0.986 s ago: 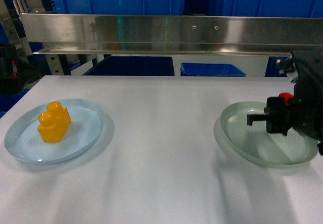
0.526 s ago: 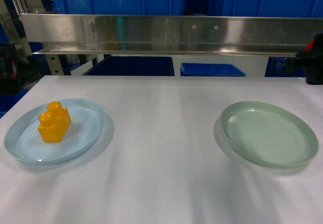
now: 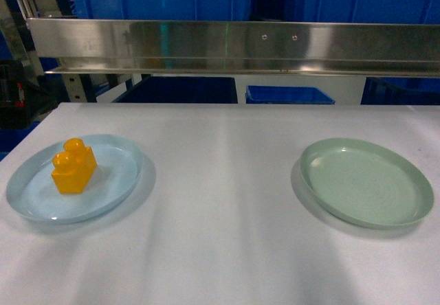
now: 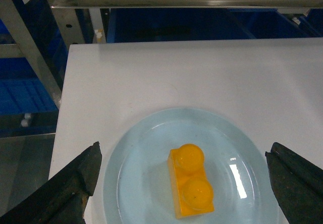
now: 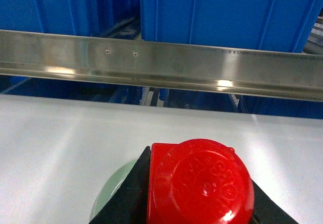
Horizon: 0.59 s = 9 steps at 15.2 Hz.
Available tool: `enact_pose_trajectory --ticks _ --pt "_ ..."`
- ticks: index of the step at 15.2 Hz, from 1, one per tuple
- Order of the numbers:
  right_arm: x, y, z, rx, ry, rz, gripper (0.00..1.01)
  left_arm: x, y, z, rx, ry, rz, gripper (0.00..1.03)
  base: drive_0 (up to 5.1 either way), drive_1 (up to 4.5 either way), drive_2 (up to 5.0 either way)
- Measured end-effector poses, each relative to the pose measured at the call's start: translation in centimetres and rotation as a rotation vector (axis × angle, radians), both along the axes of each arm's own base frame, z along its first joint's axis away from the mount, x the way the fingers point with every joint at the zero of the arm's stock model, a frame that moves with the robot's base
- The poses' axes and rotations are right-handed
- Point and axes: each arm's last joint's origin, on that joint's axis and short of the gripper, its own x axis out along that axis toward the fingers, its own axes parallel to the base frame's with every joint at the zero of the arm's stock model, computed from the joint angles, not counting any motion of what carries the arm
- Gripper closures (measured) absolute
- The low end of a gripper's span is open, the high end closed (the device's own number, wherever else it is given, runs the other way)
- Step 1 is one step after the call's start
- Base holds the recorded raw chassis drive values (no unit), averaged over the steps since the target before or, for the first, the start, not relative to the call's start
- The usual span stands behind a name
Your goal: Sort and place red and yellow blocks in left bins
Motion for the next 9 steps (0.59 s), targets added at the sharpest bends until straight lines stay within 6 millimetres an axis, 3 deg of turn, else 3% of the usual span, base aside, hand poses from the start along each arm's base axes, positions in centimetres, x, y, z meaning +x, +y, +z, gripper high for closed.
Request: enact_pose_trajectory --ticks 6,9 --pt "0.0 0.0 0.0 0.000 -0.003 0.000 0.74 2.5 -1.1 -1.2 0.001 0.054 -0.034 0.05 0.0 0.00 0.0" --pt "0.0 0.0 0.0 0.000 -0.003 0.000 0.74 5.5 -1.3 -2.5 0.012 0.082 -0.012 0.05 0.0 0.00 0.0"
